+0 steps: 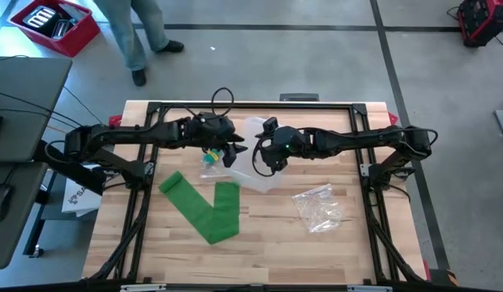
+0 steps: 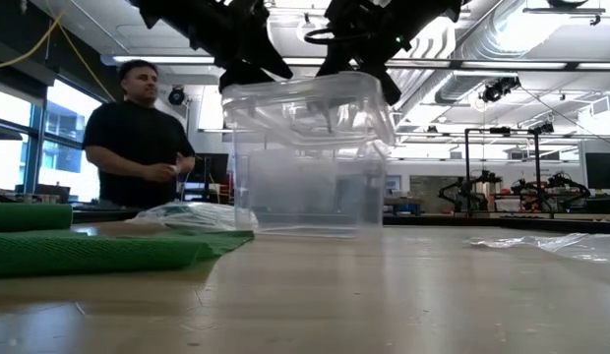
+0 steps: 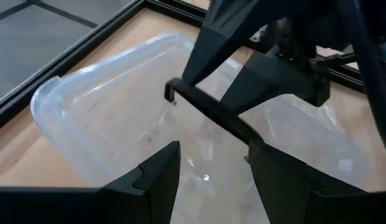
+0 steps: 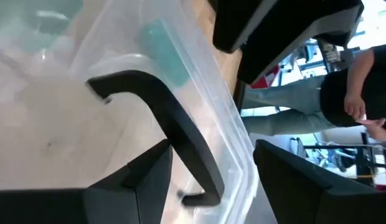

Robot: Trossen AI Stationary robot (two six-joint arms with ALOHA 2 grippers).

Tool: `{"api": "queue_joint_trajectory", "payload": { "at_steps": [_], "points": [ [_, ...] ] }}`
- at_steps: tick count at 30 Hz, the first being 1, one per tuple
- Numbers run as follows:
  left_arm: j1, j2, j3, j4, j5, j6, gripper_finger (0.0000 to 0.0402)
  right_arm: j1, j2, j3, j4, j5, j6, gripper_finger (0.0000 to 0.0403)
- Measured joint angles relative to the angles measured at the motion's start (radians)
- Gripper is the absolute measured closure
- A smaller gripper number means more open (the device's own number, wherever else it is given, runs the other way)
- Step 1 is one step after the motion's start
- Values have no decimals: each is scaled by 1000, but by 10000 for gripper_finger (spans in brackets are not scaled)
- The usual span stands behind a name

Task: Roll bandage
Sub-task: Open the transparent storage box

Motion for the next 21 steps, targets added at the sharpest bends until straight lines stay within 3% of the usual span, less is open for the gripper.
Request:
{"api": "queue_joint_trajectory", "payload": {
  "at_steps": [11, 21],
  "points": [
    [2, 0, 0, -1, -14, 0, 218, 1, 0, 0, 0, -6, -36, 183],
    [16, 24, -2, -15, 7, -33, 218, -35, 0, 15, -1, -207, -257, 183]
  ]
}}
